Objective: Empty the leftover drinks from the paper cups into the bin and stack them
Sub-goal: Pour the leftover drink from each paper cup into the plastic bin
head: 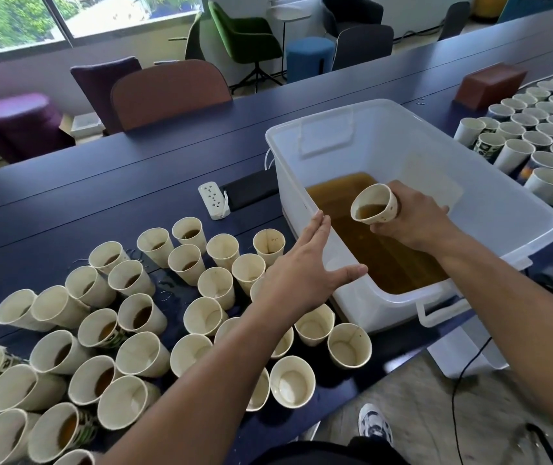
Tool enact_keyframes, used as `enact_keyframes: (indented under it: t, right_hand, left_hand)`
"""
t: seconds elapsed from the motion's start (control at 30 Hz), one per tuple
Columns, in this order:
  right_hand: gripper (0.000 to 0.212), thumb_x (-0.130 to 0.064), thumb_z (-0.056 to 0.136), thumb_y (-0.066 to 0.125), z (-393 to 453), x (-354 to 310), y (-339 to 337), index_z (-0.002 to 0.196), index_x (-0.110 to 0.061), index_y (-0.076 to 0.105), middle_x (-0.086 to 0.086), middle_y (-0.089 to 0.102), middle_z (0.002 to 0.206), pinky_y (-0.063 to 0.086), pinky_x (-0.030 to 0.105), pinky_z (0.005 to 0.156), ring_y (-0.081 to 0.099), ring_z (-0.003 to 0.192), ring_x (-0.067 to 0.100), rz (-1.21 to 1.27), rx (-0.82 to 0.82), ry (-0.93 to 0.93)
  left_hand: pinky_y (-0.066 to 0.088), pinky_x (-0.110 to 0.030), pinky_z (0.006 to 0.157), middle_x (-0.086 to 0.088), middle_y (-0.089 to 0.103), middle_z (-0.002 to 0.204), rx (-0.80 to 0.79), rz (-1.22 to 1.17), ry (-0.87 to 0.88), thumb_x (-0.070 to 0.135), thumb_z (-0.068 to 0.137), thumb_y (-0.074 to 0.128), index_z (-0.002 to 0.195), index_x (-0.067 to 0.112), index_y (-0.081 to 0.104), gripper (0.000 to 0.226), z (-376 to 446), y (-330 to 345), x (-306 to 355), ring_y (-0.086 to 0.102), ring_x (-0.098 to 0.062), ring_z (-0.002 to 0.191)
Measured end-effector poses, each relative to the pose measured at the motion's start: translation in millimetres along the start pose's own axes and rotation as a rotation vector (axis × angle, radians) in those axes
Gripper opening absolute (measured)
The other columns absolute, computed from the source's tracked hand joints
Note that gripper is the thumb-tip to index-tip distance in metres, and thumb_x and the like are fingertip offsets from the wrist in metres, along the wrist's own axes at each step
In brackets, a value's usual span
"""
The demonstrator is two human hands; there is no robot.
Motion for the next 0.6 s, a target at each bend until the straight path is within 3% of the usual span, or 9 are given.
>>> enact_keyframes:
  t: [0.17,0.43,0.6]
  right_hand:
    - [0.052,-0.03,0.079,0.081,-0.9,-3.1,-2.9,0.122,-0.029,0.052,-0.004,0.056,0.103,0.02,0.038,0.083,0.055,0.106,0.032,-0.041,0.016,-0.001]
    - [0.054,-0.034,0.081,0.08,0.6,-4.6,-1.2,0.127,-0.028,0.051,0.005,0.064,0.116,0.022,0.04,0.085,0.056,0.107,0.033,-0.107,0.022,-0.021]
    - [0.052,-0.035,0.082,0.079,0.6,-6.2,-0.4,0.126,-0.03,0.051,0.0,0.061,0.108,0.023,0.04,0.086,0.056,0.106,0.032,-0.137,0.017,-0.033]
  left_hand:
    - [0.042,-0.044,0.111,0.03,-0.011,0.164,0.005,-0.004,-0.005,0.077,0.082,0.058,0.161,0.041,0.001,0.103,0.3,1.2,-1.0,0.021,-0.01,0.153]
    - [0.04,-0.045,0.112,0.029,-0.01,0.164,0.007,-0.02,-0.003,0.077,0.083,0.058,0.161,0.041,0.001,0.103,-0.6,2.0,-1.1,0.02,-0.011,0.153]
    - [0.041,-0.048,0.113,0.029,-0.011,0.164,0.005,-0.019,-0.009,0.077,0.082,0.057,0.16,0.042,0.0,0.103,0.2,2.3,-1.5,0.019,-0.012,0.154]
Point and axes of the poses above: each hand's wrist, its own z-axis towards the middle knuckle, its own y-axis out of the palm, x = y × z, the point moved 5 cm from there along z, towards the middle knuckle
